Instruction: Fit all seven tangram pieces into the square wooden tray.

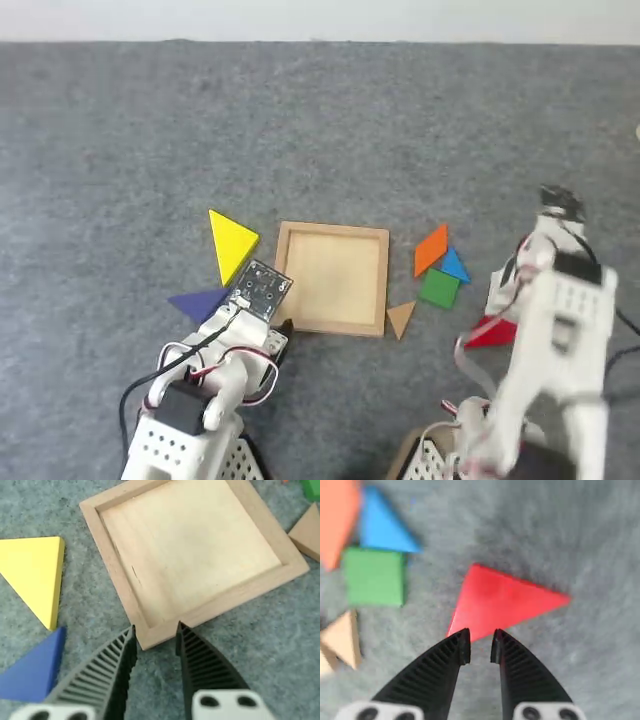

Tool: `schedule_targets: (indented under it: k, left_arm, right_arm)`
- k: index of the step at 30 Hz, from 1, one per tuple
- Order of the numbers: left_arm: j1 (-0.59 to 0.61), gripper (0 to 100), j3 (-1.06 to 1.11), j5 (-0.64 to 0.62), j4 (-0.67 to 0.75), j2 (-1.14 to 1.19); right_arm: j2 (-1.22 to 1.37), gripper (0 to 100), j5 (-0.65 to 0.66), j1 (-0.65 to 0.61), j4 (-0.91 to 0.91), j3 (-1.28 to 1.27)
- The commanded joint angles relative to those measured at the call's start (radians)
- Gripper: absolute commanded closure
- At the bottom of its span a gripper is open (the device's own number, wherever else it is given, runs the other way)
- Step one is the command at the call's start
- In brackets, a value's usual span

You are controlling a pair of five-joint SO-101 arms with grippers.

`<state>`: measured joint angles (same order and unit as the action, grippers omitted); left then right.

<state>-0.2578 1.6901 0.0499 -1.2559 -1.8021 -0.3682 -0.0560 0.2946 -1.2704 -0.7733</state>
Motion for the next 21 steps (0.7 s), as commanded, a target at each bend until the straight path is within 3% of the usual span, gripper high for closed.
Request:
schedule_targets:
  k: [1,7,14,21]
  left_arm:
    - [0.002,87,-0.007,-0.005,0.014,-0.02]
    - [0.002,87,-0.007,-0.005,0.014,-0.02]
    - [0.002,87,-0.007,-0.005,0.014,-0.02]
    - [0.002,87,-0.007,-0.005,0.014,-0.02]
  right_arm:
    - [0.163,89.7,-0.281,0.015,-0.01,0.135]
    - [0.185,89.3,-0.427,0.058,-0.01,0.198]
    - [0.16,75.2,-0.437,0.079,-0.054,0.193]
    - [0.232,70.1,-0.506,-0.064,-0.035,0.198]
